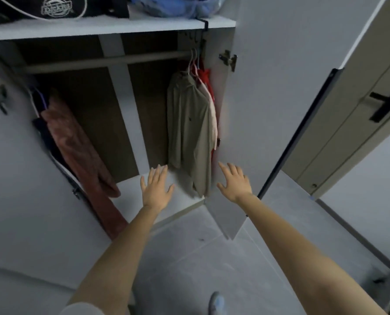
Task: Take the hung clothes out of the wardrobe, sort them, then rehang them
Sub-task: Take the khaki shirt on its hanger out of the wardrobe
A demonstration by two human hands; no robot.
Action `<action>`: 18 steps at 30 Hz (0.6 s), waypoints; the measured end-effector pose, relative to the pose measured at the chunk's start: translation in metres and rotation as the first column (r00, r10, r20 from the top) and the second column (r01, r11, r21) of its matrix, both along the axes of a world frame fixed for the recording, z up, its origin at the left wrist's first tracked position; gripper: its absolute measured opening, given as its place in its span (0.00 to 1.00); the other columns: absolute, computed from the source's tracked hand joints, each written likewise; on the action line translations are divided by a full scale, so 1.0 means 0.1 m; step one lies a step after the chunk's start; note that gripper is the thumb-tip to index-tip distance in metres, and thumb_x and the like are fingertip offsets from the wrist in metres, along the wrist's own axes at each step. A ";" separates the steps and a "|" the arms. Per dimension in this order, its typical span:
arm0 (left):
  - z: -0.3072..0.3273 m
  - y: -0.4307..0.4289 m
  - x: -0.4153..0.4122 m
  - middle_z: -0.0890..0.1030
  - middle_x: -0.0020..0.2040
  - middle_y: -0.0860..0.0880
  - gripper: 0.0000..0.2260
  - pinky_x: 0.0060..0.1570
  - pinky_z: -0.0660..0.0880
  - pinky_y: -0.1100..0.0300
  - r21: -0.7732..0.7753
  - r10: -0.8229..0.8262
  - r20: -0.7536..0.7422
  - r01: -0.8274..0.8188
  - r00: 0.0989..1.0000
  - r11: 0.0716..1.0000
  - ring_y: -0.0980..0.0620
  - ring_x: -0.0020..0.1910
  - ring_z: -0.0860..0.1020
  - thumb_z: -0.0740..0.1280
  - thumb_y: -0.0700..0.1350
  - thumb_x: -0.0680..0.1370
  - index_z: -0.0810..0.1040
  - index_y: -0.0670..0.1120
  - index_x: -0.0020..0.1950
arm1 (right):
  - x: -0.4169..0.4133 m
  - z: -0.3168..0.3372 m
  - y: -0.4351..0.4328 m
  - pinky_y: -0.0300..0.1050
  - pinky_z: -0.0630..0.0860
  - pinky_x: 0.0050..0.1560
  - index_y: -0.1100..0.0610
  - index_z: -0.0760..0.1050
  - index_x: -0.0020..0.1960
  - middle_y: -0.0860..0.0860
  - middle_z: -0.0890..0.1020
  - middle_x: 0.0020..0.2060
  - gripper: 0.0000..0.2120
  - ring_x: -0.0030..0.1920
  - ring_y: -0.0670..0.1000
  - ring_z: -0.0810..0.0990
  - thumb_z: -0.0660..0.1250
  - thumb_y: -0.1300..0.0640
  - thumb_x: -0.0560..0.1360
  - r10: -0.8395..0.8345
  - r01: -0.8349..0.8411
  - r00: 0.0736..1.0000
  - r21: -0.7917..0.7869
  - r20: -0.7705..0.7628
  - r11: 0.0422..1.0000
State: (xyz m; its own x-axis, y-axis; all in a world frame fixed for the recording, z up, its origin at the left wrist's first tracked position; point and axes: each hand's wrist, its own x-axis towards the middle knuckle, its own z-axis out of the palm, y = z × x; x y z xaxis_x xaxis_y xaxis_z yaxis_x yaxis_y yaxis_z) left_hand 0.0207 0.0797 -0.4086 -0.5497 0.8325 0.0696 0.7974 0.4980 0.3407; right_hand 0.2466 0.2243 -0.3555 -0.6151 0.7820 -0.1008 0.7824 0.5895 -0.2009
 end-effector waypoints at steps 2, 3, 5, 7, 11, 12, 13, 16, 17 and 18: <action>-0.04 -0.07 -0.20 0.56 0.81 0.49 0.30 0.76 0.44 0.41 -0.009 0.057 0.001 -0.057 0.998 0.998 0.47 0.80 0.51 0.59 0.57 0.82 0.53 0.52 0.81 | -0.24 -0.03 0.08 0.58 0.57 0.73 0.47 0.44 0.80 0.53 0.50 0.79 0.35 0.78 0.58 0.49 0.60 0.44 0.80 0.050 -0.050 0.999 -0.003 0.011 0.999; -0.05 -0.10 -0.29 0.55 0.81 0.50 0.30 0.76 0.44 0.41 -0.020 0.083 -0.001 -0.083 0.997 0.996 0.47 0.80 0.50 0.59 0.57 0.82 0.53 0.52 0.81 | -0.36 -0.05 0.13 0.58 0.57 0.74 0.47 0.44 0.80 0.53 0.49 0.79 0.35 0.78 0.57 0.48 0.60 0.44 0.80 0.069 -0.069 0.997 -0.005 0.017 0.998; -0.08 -0.14 -0.45 0.54 0.81 0.50 0.30 0.75 0.44 0.41 -0.035 0.130 -0.016 -0.130 0.991 0.991 0.47 0.80 0.49 0.58 0.57 0.82 0.52 0.52 0.81 | -0.60 -0.09 0.23 0.58 0.57 0.74 0.46 0.44 0.80 0.53 0.49 0.79 0.35 0.78 0.57 0.47 0.60 0.44 0.80 0.100 -0.100 0.995 -0.012 0.023 0.995; -0.08 -0.14 -0.60 0.54 0.81 0.49 0.30 0.75 0.45 0.41 -0.038 0.184 -0.031 -0.185 0.982 0.982 0.47 0.80 0.50 0.58 0.57 0.82 0.53 0.52 0.81 | -0.82 -0.13 0.33 0.58 0.56 0.74 0.46 0.43 0.80 0.53 0.49 0.79 0.35 0.78 0.57 0.46 0.59 0.45 0.80 0.133 -0.132 0.991 -0.021 0.030 0.991; -0.06 0.00 -0.92 0.53 0.81 0.49 0.30 0.76 0.45 0.41 -0.060 0.281 -0.053 -0.284 0.958 0.957 0.47 0.80 0.50 0.57 0.58 0.82 0.51 0.51 0.81 | -1.29 -0.18 0.61 0.59 0.54 0.75 0.45 0.43 0.80 0.52 0.48 0.79 0.35 0.78 0.57 0.47 0.59 0.45 0.80 0.223 -0.222 0.975 -0.015 0.027 0.975; -0.05 0.07 -1.00 0.53 0.81 0.49 0.30 0.76 0.45 0.42 -0.061 0.302 -0.052 -0.305 0.952 0.950 0.48 0.80 0.49 0.56 0.58 0.82 0.50 0.52 0.81 | -1.40 -0.17 0.71 0.59 0.53 0.75 0.45 0.43 0.80 0.53 0.48 0.79 0.35 0.78 0.57 0.47 0.59 0.45 0.80 0.245 -0.245 0.969 -0.011 0.024 0.969; -0.05 0.13 -1.06 0.52 0.81 0.49 0.30 0.76 0.45 0.42 -0.059 0.317 -0.052 -0.319 0.947 0.946 0.48 0.80 0.49 0.56 0.59 0.82 0.50 0.52 0.81 | -1.50 -0.16 0.79 0.59 0.53 0.75 0.46 0.44 0.80 0.53 0.48 0.79 0.35 0.78 0.57 0.46 0.59 0.45 0.80 0.261 -0.261 0.965 -0.006 0.021 0.965; -0.04 0.41 -1.21 0.50 0.82 0.49 0.30 0.76 0.42 0.43 -0.063 0.343 -0.021 -0.343 0.939 0.937 0.48 0.80 0.48 0.55 0.59 0.83 0.48 0.53 0.81 | -1.71 -0.11 1.07 0.59 0.51 0.75 0.46 0.44 0.80 0.53 0.48 0.79 0.35 0.79 0.57 0.45 0.59 0.46 0.80 0.290 -0.290 0.957 0.005 0.011 0.957; -0.03 0.51 -1.23 0.50 0.82 0.48 0.30 0.77 0.42 0.43 -0.059 0.351 -0.010 -0.351 0.936 0.935 0.48 0.80 0.47 0.55 0.59 0.83 0.47 0.53 0.81 | -1.77 -0.10 1.19 0.58 0.50 0.75 0.46 0.44 0.80 0.53 0.48 0.79 0.35 0.79 0.57 0.45 0.59 0.45 0.80 0.302 -0.302 0.953 0.008 0.013 0.953; -0.02 0.61 -1.27 0.50 0.82 0.48 0.31 0.77 0.42 0.42 -0.051 0.357 -0.011 -0.357 0.934 0.933 0.47 0.80 0.47 0.54 0.59 0.83 0.47 0.53 0.81 | -1.84 -0.08 1.31 0.58 0.51 0.75 0.46 0.44 0.80 0.53 0.48 0.79 0.35 0.79 0.57 0.45 0.60 0.45 0.80 0.313 -0.313 0.950 0.013 0.018 0.950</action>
